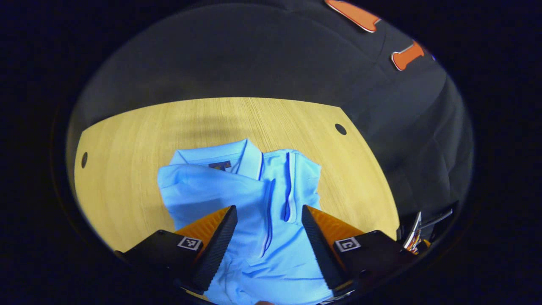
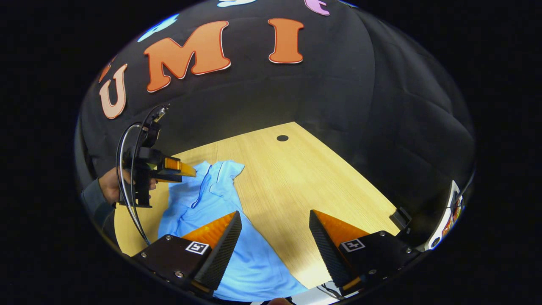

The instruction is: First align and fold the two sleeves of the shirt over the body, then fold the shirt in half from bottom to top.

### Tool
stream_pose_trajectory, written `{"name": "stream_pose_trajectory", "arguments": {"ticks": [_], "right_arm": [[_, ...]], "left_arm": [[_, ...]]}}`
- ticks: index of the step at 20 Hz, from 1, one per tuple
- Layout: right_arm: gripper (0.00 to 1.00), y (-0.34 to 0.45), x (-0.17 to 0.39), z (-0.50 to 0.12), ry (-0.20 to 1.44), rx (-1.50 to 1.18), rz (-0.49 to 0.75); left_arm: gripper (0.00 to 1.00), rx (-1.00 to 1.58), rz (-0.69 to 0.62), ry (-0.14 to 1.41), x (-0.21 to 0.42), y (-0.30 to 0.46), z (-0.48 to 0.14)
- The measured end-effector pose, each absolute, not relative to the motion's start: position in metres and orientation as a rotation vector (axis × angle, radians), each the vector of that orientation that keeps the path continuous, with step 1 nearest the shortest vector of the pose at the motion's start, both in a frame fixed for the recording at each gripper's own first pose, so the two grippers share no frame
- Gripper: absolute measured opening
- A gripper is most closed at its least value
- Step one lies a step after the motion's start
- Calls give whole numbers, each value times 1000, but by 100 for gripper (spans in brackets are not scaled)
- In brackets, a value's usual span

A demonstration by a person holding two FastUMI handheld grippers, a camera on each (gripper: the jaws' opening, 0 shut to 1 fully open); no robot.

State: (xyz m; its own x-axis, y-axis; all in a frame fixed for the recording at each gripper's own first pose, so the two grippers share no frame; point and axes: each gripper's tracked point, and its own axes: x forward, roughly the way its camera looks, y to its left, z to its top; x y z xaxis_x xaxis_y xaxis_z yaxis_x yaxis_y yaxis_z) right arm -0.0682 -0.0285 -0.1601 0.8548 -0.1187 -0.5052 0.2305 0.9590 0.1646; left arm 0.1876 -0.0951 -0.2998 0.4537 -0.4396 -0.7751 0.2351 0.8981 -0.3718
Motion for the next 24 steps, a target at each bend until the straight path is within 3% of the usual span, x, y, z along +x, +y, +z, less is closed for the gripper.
{"name": "stream_pose_trajectory", "arguments": {"ticks": [12,24], "right_arm": [[98,-18,-94,-191,589,106,33],[98,-6,-130,-254,701,19,164]], "left_arm": [[100,-243,-248,962,38,-10,-271],[100,-234,-169,1049,-128,22,-319]]}}
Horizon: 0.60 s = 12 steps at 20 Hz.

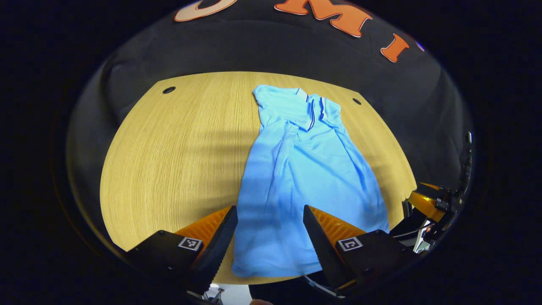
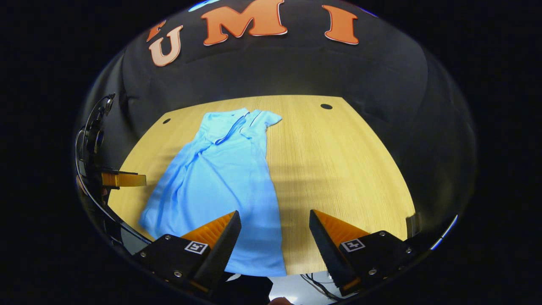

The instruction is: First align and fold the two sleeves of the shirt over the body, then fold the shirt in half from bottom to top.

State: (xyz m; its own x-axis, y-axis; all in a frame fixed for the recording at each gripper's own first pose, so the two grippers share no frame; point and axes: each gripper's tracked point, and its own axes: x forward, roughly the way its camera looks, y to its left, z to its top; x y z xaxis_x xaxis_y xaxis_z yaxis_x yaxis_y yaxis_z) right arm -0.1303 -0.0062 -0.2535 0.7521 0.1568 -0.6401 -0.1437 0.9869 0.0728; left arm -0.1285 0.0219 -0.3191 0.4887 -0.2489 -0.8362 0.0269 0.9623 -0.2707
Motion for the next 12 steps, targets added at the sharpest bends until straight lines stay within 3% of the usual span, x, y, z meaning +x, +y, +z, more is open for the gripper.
{"name": "stream_pose_trajectory", "arguments": {"ticks": [12], "right_arm": [[98,9,-183,-326,813,-35,223]], "left_arm": [[100,-174,-119,1132,-222,24,-382]]}}
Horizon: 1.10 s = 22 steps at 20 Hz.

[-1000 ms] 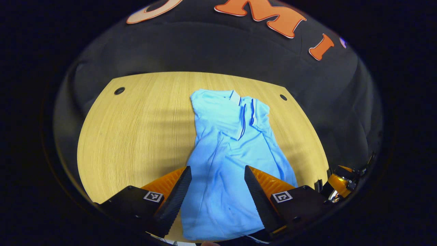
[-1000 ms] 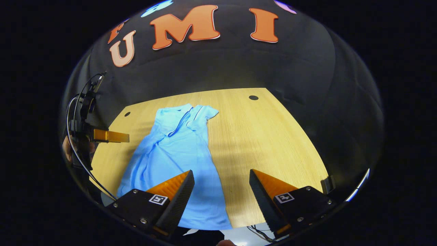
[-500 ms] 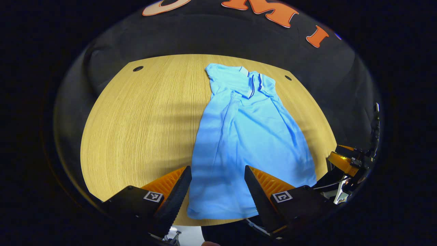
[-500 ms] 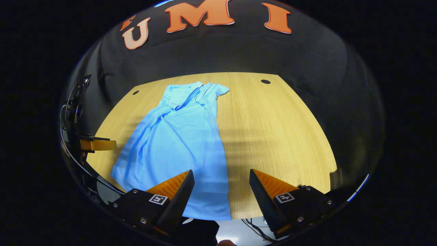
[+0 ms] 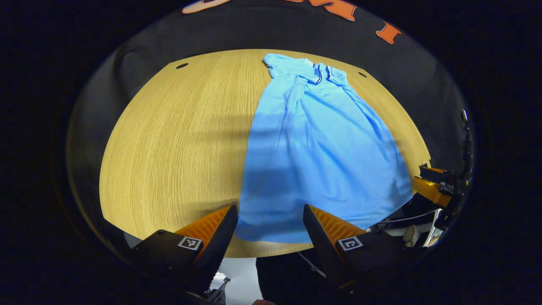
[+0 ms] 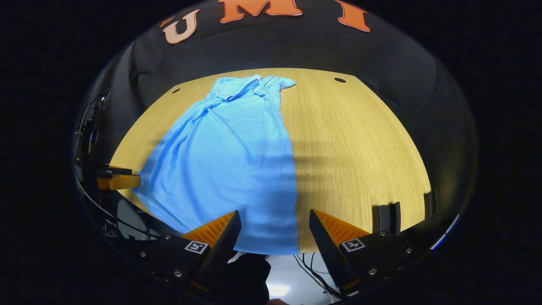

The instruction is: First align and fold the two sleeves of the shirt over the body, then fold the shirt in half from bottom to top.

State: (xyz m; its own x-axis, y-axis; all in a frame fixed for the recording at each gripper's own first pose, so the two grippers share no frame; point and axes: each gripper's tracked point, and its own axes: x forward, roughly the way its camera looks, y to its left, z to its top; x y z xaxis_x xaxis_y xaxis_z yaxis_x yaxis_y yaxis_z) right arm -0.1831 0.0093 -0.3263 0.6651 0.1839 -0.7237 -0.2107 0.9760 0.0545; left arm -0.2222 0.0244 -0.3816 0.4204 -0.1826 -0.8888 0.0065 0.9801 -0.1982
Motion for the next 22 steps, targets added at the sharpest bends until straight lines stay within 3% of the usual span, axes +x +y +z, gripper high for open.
{"name": "stream_pose_trajectory", "arguments": {"ticks": [6,10,12,13,14,15,18,19,22], "right_arm": [[96,12,-195,-356,836,-84,222],[78,20,-183,-359,738,-45,197],[54,16,-180,-358,703,-26,162],[31,17,-179,-358,696,-15,151],[21,19,-179,-358,694,-24,158],[15,21,-179,-358,698,-33,171],[4,24,-178,-359,724,-2,178],[2,25,-177,-357,726,15,187],[1,22,-175,-352,721,-18,210]], "left_arm": [[100,-101,-93,1076,-225,27,-399],[100,-40,-88,990,-218,22,-399],[99,-53,-72,975,-219,22,-399],[91,-61,-60,976,-218,20,-399],[83,-64,-51,978,-217,18,-399],[65,-71,-43,981,-215,15,-400],[22,-85,-3,972,-209,11,-400],[13,-84,-5,955,-209,10,-393],[7,-76,-15,939,-203,4,-394]]}}
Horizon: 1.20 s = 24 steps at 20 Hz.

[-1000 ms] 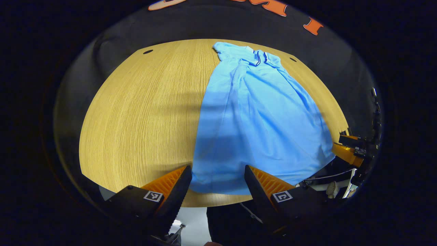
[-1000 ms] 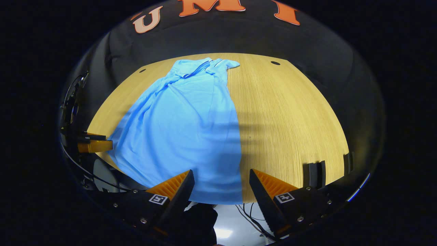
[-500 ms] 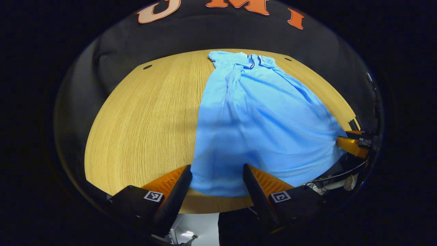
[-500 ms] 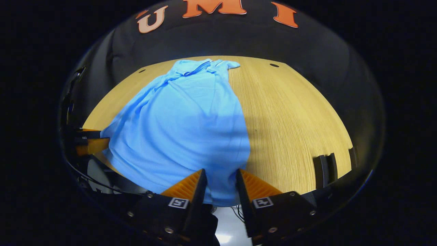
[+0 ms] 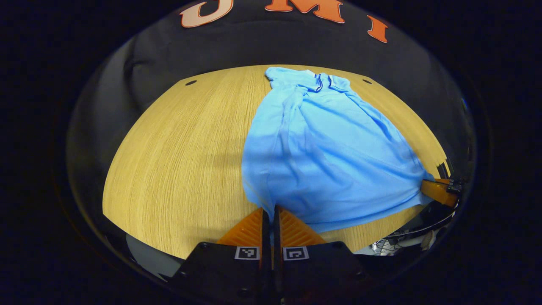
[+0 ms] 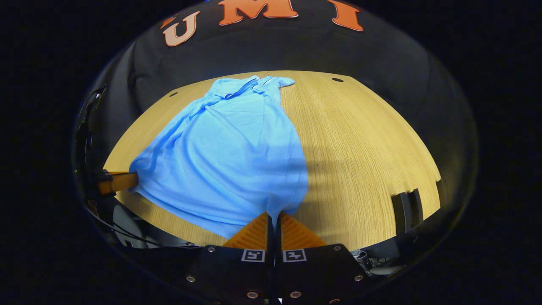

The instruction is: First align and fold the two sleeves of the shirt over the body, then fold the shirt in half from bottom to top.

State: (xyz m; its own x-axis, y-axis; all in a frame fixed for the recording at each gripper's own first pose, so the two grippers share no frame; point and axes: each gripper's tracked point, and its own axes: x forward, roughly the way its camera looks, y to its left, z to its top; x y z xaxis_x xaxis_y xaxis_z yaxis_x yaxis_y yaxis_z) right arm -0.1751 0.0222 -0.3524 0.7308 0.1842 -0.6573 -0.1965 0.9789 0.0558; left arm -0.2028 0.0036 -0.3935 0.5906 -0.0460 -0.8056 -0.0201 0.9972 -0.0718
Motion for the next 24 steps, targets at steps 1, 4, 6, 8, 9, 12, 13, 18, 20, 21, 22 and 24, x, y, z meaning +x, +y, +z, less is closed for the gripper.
{"name": "stream_pose_trajectory", "arguments": {"ticks": [1,4,6,8,9,12,13,18,20,21,22,24], "right_arm": [[1,24,-174,-347,712,-20,222],[1,23,-165,-322,665,-2,234],[1,20,-155,-304,631,14,234],[1,17,-144,-284,595,29,233],[1,16,-139,-275,580,33,235],[1,18,-123,-251,543,36,242],[1,19,-118,-246,539,37,244],[1,25,-94,-220,513,34,244],[1,24,-81,-207,498,33,232],[1,23,-76,-200,490,41,228],[1,24,-69,-193,480,47,226],[1,24,-57,-183,468,46,223]], "left_arm": [[7,-63,-13,921,-200,5,-388],[6,-60,1,862,-184,7,-362],[6,-67,8,821,-171,9,-339],[6,-73,9,773,-155,11,-313],[6,-75,10,753,-146,13,-300],[6,-94,13,705,-129,14,-279],[6,-100,11,693,-119,16,-270],[6,-104,-7,652,-88,22,-244],[7,-117,-19,643,-75,23,-238],[7,-114,-23,638,-68,26,-235],[7,-108,-27,630,-61,30,-230],[6,-98,-37,615,-45,34,-223]]}}
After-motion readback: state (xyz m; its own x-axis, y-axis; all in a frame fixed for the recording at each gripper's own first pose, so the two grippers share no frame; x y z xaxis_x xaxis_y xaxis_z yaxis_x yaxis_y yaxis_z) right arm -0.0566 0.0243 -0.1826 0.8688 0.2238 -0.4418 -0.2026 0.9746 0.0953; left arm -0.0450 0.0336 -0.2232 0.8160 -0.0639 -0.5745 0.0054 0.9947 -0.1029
